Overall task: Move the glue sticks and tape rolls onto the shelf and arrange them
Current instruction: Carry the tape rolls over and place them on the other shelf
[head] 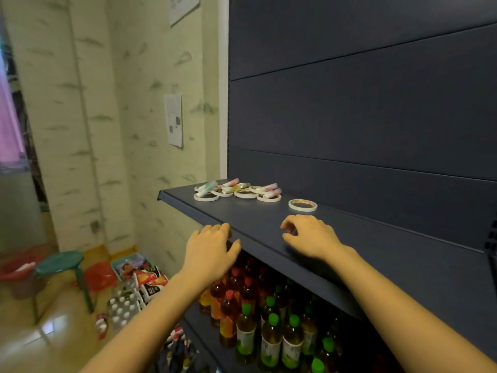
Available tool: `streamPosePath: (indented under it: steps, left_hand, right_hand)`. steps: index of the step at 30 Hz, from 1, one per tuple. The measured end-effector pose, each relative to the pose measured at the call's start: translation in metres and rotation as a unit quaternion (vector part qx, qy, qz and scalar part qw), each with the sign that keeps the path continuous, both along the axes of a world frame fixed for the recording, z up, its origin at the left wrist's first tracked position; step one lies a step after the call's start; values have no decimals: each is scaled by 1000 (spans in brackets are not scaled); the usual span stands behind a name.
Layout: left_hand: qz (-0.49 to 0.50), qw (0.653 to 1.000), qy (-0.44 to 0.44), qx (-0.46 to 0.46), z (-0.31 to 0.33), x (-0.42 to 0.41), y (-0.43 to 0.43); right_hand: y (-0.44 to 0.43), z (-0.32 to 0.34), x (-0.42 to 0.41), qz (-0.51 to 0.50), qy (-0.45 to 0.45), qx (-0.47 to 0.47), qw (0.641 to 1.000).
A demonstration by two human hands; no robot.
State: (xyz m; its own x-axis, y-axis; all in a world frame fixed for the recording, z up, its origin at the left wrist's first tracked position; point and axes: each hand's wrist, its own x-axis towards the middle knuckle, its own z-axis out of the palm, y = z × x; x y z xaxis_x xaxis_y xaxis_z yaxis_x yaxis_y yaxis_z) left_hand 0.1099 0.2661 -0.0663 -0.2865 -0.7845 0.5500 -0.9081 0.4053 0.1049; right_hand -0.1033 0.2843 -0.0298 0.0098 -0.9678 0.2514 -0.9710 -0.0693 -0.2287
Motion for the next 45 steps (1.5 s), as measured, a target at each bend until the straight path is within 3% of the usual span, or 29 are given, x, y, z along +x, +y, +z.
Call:
streamPosePath:
  steps: [12, 21, 33, 36, 41, 45]
  left_hand:
    - [-46, 998, 39, -1, 30, -16, -162]
    - [-115, 993, 20, -22, 36, -42, -256]
    - [-193, 981, -16, -16, 45, -46, -357]
    - [-222, 974, -33, -15, 53, -57, -376]
    - [-276, 959, -57, -2, 70, -85, -398]
    - [-326, 935, -111, 84, 64, -114, -413]
  right_hand:
    - [-161, 23, -21, -106, 12, 2, 994]
    - [-264, 8, -30, -205, -72, 27, 976]
    - [-346, -9, -30, -330, -174, 80, 924]
    - [-352, -10, -33, -346, -228, 52, 909]
    - [-336, 3, -37, -297, -465, -76, 830]
    - [-300, 16, -38, -274, -476, -205, 810]
